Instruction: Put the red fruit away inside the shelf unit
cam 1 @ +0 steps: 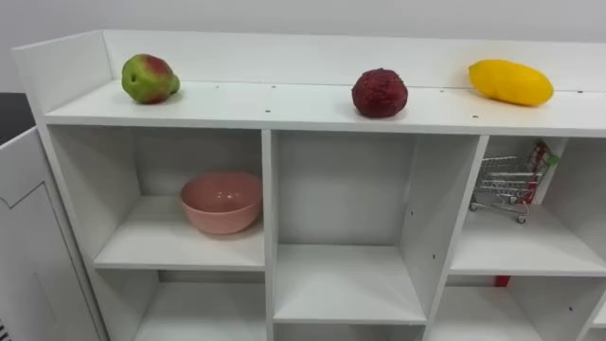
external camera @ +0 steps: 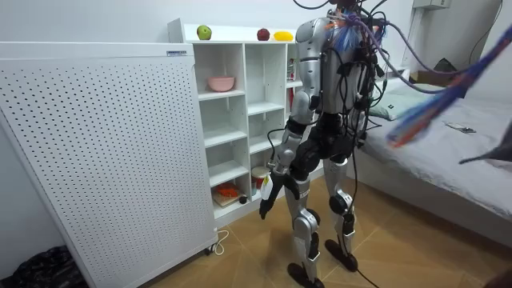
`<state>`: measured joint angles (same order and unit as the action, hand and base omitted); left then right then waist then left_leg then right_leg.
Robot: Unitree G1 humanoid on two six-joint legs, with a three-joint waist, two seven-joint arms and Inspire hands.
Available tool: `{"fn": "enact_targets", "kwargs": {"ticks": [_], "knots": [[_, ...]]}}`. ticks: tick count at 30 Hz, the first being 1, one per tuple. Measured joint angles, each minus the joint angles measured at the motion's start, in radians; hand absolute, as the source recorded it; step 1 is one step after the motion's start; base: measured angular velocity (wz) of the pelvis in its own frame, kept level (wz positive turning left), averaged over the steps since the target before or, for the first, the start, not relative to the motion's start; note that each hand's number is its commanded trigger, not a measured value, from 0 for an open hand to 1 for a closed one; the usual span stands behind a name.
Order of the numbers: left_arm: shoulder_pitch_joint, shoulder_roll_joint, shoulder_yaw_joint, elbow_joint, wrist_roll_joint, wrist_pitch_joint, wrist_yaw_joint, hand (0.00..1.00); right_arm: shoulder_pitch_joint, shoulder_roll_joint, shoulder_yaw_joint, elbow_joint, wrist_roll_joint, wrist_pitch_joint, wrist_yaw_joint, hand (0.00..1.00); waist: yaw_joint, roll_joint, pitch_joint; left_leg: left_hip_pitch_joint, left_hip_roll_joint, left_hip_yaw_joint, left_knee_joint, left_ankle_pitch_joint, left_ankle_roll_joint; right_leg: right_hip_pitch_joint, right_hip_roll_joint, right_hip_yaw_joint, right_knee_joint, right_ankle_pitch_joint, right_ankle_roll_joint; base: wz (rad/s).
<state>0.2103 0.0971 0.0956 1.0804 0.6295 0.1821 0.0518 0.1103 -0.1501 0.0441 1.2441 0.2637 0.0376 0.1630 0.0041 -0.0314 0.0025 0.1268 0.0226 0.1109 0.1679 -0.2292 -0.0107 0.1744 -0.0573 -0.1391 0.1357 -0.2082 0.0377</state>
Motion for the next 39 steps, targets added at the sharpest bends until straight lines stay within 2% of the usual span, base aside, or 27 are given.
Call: {"fn": "enact_targets", "kwargs": {"ticks": [7,11,16,21,23,26,28,29,31,32,35,39], "knots": [[0.0,0.0,0.0,0.0,-0.001,-0.002,0.019,0.0,0.003,0.0,0.001,-0.004,0.026,-0.001,-0.011,0.0,0.0,0.005,-0.001,0.001,0.0,0.0,0.0,0.0,0.0,0.001,0.0,-0.001,0.0,0.0,0.0,0.0],[-0.001,0.0,0.002,0.0,-0.001,-0.026,0.032,0.0,0.009,0.001,-0.015,-0.002,0.09,-0.005,-0.022,0.0,-0.003,0.014,0.0009,0.004,-0.001,0.0,0.0,0.0,0.0,0.017,0.0,-0.001,-0.001,0.0,0.0,0.0],[0.0,-0.001,0.028,0.0,-0.001,-0.05,0.041,0.0,0.01,0.004,-0.072,0.007,0.126,-0.004,-0.054,0.0,-0.008,0.009,0.0043,0.013,-0.001,-0.001,0.0,0.0,0.0,0.019,0.0,-0.004,-0.001,0.0,0.0,-0.01],[0.001,-0.001,0.076,0.0,0.0,-0.069,0.07,0.0,-0.008,-0.006,-0.157,-0.036,0.134,0.001,-0.103,0.0,-0.004,-0.003,0.0028,0.019,-0.002,-0.001,0.001,0.0,0.0,0.017,0.001,0.002,0.0,0.0,0.0,-0.11],[0.002,-0.001,0.094,0.0,-0.001,-0.083,0.077,0.0,-0.024,-0.011,-0.229,-0.138,0.125,0.006,-0.151,0.0,-0.011,-0.011,0.0034,0.015,-0.003,0.0,0.001,0.0,0.0,0.016,0.001,0.004,0.0,0.0,0.0,-0.07],[0.009,0.007,0.118,0.0,-0.009,-0.1,0.095,0.0,-0.061,-0.024,-0.286,-0.299,0.141,0.002,-0.219,0.0,-0.013,-0.027,0.0013,0.019,-0.004,0.002,0.002,0.001,0.001,0.014,0.0,0.002,0.0,0.0,0.0,-0.01],[0.013,0.012,0.118,0.0,-0.008,-0.101,0.104,0.0,-0.083,-0.029,-0.303,-0.416,0.131,-0.017,-0.264,0.0,-0.013,-0.03,0.0014,0.019,-0.004,-0.001,0.002,0.0,0.001,0.015,0.0,0.001,0.0,0.0,0.0,0.0],[0.013,0.012,0.118,-0.003,-0.007,-0.1,0.114,0.0,-0.095,-0.036,-0.303,-0.497,0.122,-0.028,-0.293,0.0,-0.017,-0.028,-0.0006,0.018,-0.004,-0.001,0.002,0.0,0.001,0.015,0.0,0.0,0.0,0.0,0.0,0.04],[0.022,0.012,0.117,-0.014,-0.008,-0.1,0.121,0.0,-0.105,-0.046,-0.304,-0.613,0.113,-0.04,-0.324,0.0,-0.016,-0.029,0.0011,0.019,-0.004,-0.003,0.002,0.001,0.001,0.013,0.0,-0.002,0.0,0.0,0.0,0.05],[0.025,0.012,0.115,-0.014,-0.008,-0.1,0.127,0.0,-0.108,-0.045,-0.303,-0.697,0.087,-0.042,-0.344,0.0,-0.013,-0.032,-0.0008,0.017,-0.003,-0.002,0.002,0.001,0.001,0.009,0.001,0.0,0.001,0.0,0.0,0.0],[0.026,0.013,0.112,-0.013,-0.008,-0.101,0.138,0.0,-0.115,-0.046,-0.301,-0.852,0.007,-0.068,-0.383,0.0,0.0,-0.029,0.0,0.008,-0.003,-0.002,0.002,0.001,0.001,-0.003,0.001,0.002,0.002,0.0,0.0,-0.03],[0.027,0.012,0.111,-0.023,-0.004,-0.102,0.143,0.0,-0.12,-0.045,-0.299,-0.99,-0.044,-0.071,-0.43,0.0,0.008,-0.026,-0.0014,0.004,-0.003,-0.004,0.001,0.001,0.001,-0.003,0.001,0.0,0.003,0.0,0.0,0.02]]}}
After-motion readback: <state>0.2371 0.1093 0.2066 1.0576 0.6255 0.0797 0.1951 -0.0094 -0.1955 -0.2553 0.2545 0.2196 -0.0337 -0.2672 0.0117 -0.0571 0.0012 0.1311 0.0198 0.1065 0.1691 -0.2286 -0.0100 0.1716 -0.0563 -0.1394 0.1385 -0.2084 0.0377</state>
